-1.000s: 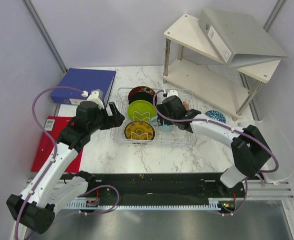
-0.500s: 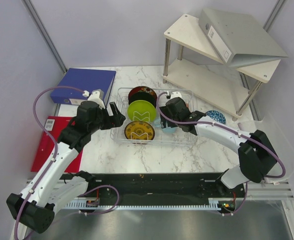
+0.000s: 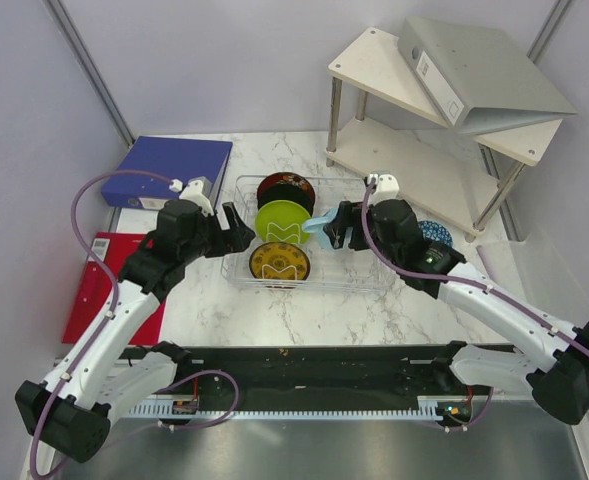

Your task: Unload the mixed dishes from the dish rack

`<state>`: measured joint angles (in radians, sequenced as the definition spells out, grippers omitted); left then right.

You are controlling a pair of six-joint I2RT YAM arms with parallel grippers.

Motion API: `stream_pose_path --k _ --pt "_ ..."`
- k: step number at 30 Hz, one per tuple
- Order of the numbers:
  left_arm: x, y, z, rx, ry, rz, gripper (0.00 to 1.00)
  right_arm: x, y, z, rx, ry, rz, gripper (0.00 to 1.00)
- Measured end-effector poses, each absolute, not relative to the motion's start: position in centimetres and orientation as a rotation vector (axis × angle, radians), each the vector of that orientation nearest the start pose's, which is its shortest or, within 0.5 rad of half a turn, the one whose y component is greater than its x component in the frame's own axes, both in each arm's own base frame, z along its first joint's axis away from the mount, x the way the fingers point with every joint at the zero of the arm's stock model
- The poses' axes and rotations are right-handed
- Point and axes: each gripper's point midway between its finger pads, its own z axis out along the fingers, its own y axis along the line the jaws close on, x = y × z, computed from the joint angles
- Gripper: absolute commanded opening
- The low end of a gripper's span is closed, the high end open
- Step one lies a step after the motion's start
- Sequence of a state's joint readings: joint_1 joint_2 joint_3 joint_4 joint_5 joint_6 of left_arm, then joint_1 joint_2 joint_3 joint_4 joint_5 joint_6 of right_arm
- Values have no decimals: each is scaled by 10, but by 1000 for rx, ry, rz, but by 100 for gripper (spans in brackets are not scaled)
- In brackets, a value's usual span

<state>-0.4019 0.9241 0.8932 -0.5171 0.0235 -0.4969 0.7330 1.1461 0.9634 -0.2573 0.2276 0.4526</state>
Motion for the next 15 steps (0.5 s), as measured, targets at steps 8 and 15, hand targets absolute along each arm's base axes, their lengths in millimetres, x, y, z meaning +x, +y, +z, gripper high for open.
stream_pose_path --k 8,15 --pt "264 -168 239 -24 2060 -767 93 263 233 203 15 1927 819 0" --pt "245 -197 262 36 1888 -1064 93 270 225 217 240 1747 1138 0"
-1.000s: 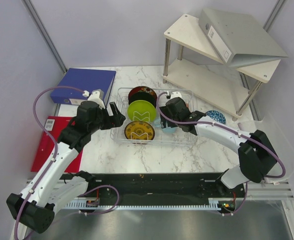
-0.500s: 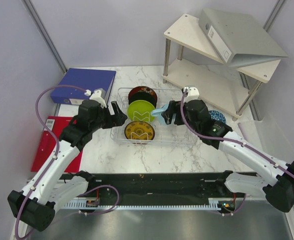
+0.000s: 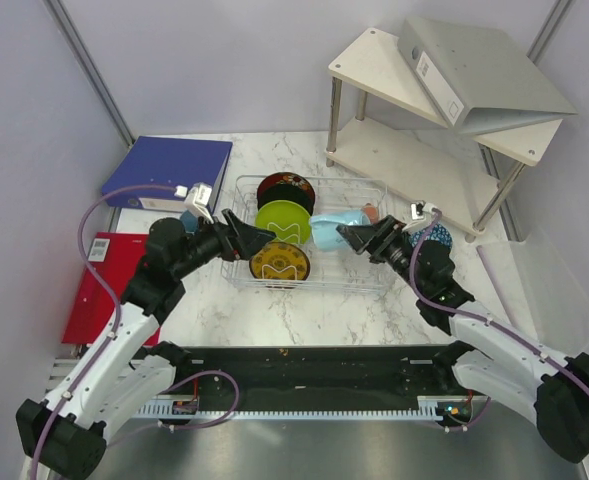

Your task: Unload the mixed dishes from the dish rack

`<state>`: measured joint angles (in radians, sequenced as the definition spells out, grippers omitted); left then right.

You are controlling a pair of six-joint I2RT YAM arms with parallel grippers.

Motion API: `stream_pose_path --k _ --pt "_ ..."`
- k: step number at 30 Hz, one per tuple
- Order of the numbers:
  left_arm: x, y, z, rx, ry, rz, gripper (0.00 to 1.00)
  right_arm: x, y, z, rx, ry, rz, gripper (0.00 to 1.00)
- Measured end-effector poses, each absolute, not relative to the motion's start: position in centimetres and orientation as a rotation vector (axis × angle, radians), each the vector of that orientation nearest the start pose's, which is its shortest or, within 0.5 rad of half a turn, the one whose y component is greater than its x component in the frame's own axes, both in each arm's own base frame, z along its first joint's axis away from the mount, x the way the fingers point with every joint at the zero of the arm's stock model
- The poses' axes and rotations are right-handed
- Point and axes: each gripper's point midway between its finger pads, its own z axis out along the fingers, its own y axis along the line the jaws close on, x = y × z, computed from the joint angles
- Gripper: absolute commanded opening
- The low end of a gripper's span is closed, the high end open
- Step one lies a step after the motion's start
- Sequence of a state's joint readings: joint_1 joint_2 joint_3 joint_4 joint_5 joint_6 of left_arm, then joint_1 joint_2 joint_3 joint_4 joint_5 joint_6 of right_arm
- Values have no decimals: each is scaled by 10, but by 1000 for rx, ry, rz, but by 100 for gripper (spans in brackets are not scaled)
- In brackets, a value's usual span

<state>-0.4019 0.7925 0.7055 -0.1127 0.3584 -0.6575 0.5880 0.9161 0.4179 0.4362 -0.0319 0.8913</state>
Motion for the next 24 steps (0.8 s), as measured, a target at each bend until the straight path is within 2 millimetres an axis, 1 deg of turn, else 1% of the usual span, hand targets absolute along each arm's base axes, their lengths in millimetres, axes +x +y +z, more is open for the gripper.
stream_pose_path --k 2,5,7,11,14,18,21,24 --pt "240 -206 270 59 1836 -1160 93 276 221 231 302 1670 1238 0" --pt "233 -217 276 79 1786 -1274 92 285 219 248 367 1572 1372 0" --pt "228 -222 279 91 1760 -1344 90 286 224 256 383 1529 1468 0" --pt "225 -230 290 112 1718 -1425 89 282 237 264 362 1501 1610 0" --pt "226 -233 295 116 1694 -1453 88 277 243 265 339 1507 1666 0" --pt "226 -239 296 131 1687 -1479 88 272 251 271 300 1511 1703 0" --pt "226 -247 292 146 1700 -1495 87 268 259 279 266 1504 1730 0" --pt "226 -256 283 156 1735 -1510 86 263 268 283 233 1505 1754 0"
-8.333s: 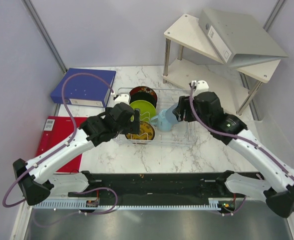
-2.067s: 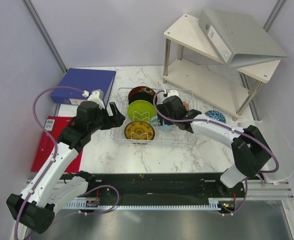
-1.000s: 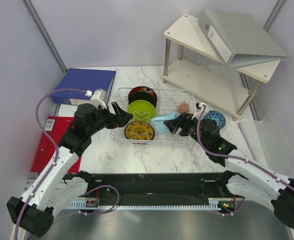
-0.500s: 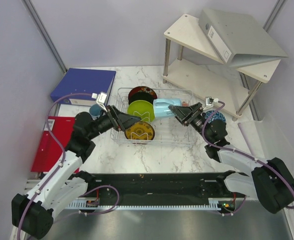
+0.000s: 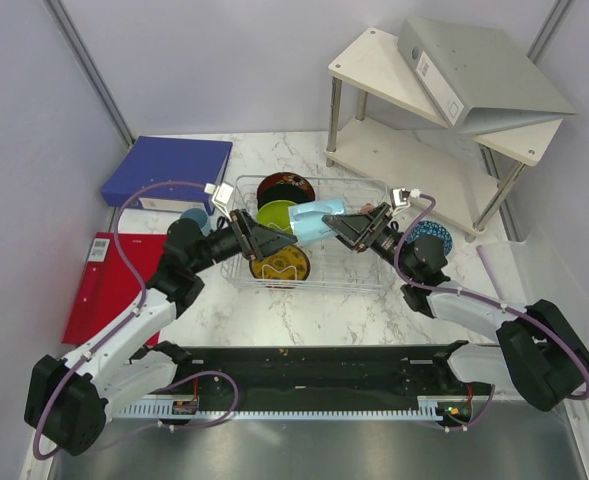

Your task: Unload the mixed dishes from the dish rack

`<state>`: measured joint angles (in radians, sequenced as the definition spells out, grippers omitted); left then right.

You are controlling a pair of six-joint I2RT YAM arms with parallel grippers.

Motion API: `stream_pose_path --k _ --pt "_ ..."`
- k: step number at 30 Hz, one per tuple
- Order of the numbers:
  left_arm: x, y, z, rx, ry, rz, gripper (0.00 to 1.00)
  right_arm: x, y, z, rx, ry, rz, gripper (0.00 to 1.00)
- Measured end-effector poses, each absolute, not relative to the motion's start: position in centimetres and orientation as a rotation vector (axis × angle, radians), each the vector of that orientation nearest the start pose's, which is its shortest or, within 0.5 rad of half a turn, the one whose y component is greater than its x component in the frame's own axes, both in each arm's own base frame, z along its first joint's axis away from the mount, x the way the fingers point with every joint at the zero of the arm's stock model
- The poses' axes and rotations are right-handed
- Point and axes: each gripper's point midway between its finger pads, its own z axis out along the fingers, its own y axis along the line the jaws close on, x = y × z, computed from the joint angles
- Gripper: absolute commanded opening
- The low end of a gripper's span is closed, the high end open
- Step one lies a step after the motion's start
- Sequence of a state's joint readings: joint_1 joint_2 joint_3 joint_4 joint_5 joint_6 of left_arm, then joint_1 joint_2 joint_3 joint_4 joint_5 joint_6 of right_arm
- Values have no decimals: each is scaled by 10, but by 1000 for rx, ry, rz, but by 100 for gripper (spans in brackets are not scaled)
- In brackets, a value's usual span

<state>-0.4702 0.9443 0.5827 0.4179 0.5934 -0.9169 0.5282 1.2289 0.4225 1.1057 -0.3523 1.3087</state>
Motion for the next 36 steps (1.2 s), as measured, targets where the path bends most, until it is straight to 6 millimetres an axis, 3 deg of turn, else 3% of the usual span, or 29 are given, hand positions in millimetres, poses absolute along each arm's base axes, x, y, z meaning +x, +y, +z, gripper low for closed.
stream_pose_path --k 4,8,14,18,21,22,23,24,26,30,36 --pt "223 -266 277 170 1763 -1527 86 258 278 284 195 1519 1774 0" --pt "219 -273 284 195 1747 -1541 80 252 288 280 161 1536 1782 0" --pt "220 -274 290 205 1722 -1527 40 248 299 273 130 1568 1783 0" --pt "220 -274 287 207 1733 -1520 2 247 300 272 125 1567 1781 0" --pt "216 -275 297 228 1700 -1536 2 247 300 275 138 1563 1799 3" --pt "215 -274 300 231 1698 -1531 2 246 300 277 135 1561 1801 20" --pt "215 -274 300 229 1708 -1519 2 246 300 278 129 1564 1795 61" --pt "215 -273 301 230 1719 -1506 2 245 300 279 124 1569 1790 77" --pt "215 -270 304 230 1748 -1464 2 245 301 282 106 1597 1754 98" --pt "213 -256 321 238 1762 -1335 2 246 296 294 9 1627 1581 98" --pt "228 -216 313 138 1893 -1020 2 267 267 311 11 1647 1252 98"
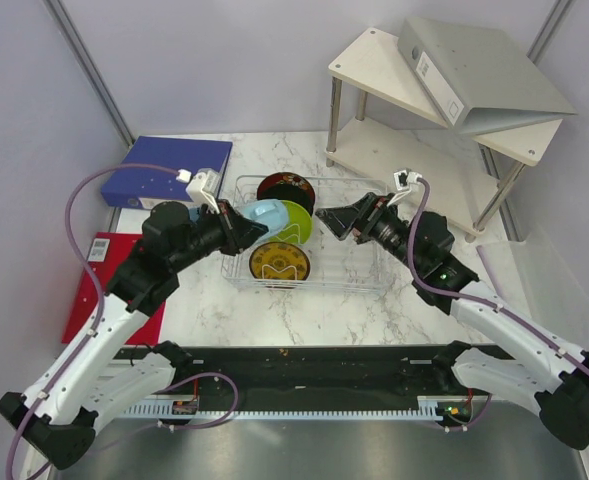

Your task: Unload the mixed dishes from the dish rack

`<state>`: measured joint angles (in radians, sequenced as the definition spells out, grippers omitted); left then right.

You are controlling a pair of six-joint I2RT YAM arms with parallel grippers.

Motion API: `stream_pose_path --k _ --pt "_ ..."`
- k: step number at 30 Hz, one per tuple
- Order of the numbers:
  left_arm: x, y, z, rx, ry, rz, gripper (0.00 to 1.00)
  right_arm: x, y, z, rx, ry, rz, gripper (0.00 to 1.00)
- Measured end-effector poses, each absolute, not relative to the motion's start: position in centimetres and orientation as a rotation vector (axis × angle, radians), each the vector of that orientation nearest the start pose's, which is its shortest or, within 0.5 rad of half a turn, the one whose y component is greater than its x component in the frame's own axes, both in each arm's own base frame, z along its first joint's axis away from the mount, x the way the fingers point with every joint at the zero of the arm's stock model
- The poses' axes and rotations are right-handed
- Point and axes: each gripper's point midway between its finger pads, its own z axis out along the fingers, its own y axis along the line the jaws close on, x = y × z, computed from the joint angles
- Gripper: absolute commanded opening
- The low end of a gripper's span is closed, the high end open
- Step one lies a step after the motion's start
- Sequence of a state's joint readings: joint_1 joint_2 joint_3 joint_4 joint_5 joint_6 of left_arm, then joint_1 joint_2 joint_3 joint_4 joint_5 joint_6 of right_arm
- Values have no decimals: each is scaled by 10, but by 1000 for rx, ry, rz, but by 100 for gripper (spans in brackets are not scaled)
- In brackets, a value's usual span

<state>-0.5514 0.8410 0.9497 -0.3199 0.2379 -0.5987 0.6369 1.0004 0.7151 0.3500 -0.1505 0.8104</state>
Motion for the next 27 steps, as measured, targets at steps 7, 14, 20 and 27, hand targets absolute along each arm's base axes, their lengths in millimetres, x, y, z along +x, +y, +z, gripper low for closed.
stream_pose_path --k 7,14,20,27 --pt "239 -149 323 -20 2064 -558 2 282 222 275 84 1780 882 98" --pt "252 -82 274 -169 2270 -107 2 284 206 250 88 1860 743 98" --pt "255 -54 215 -239 2460 60 2 282 203 238 69 1889 711 98" --pt "263 -60 158 -258 2624 44 2 281 201 229 52 1909 690 98"
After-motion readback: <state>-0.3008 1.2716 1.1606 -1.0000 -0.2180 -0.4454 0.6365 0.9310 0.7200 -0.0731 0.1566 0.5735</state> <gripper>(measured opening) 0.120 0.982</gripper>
